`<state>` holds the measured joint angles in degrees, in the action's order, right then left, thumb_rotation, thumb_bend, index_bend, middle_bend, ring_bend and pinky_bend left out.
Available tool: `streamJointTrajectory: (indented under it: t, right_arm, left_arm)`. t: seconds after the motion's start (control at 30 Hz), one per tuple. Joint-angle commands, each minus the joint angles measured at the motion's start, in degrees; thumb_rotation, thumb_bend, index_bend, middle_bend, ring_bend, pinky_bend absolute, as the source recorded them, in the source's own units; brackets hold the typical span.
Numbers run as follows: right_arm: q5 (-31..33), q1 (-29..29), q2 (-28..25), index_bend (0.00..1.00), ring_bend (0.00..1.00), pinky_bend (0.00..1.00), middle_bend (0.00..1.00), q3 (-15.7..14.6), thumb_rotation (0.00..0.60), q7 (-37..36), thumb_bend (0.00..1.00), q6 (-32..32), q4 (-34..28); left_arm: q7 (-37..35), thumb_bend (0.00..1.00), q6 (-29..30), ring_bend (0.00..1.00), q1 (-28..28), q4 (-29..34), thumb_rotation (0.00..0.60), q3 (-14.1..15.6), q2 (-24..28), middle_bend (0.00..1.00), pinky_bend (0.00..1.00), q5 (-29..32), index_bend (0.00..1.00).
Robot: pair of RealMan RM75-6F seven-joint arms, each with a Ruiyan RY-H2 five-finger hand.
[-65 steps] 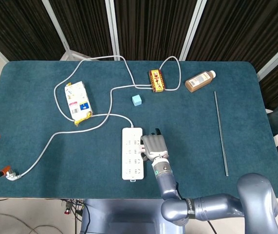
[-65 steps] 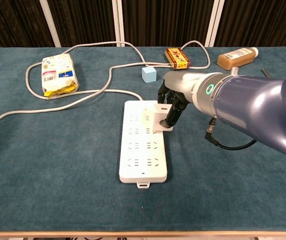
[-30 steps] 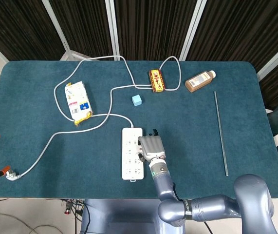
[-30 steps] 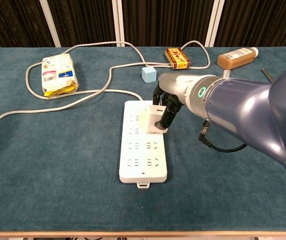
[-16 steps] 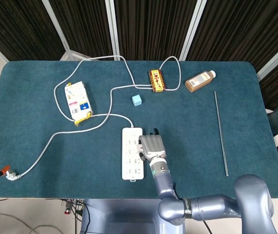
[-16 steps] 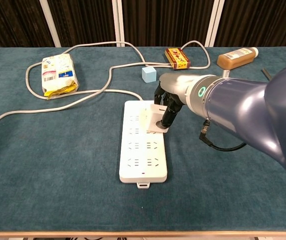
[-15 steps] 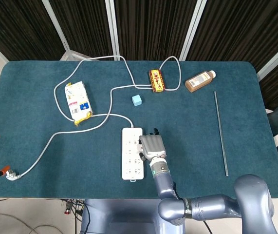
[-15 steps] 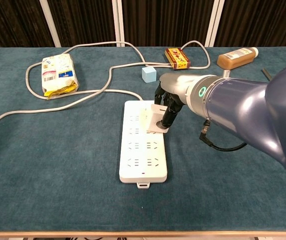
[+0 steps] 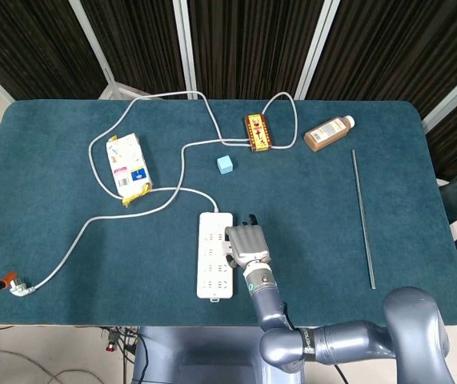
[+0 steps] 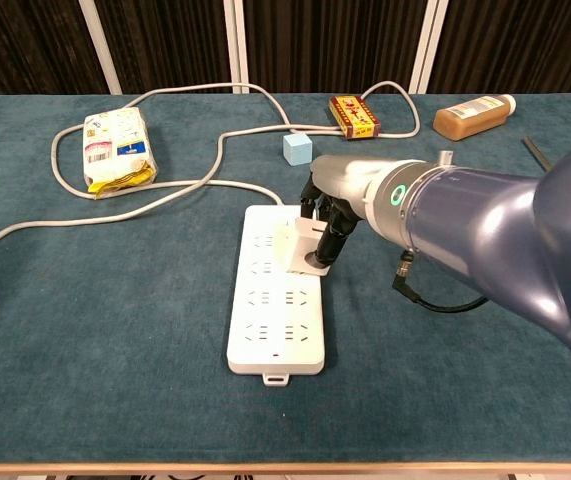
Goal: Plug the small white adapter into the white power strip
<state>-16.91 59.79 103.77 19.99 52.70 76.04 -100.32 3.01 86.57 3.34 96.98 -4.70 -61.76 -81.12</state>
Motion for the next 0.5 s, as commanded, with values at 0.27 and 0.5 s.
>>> streamJointTrajectory:
  t: [0.27, 0.5]
  right_arm:
    - [-1.05, 0.2, 1.15, 0.58, 0.3, 0.09, 0.49, -0.32, 0.6, 0.07, 0.5, 0.2, 0.64]
    - [-3.04, 0.17, 1.73, 0.59, 0.3, 0.09, 0.49, -1.2, 0.6, 0.21, 0.5, 0.69, 0.57]
  left_arm:
    - [-0.26, 0.08, 0.08, 0.0, -0.06, -0.01, 0.6, -0.05, 0.13, 0.0, 0.0, 0.04, 0.18]
    - [-0.2, 0.08, -0.04, 0.0, -0.01, -0.02, 0.6, -0.03, 0.13, 0.0, 0.0, 0.07, 0.18]
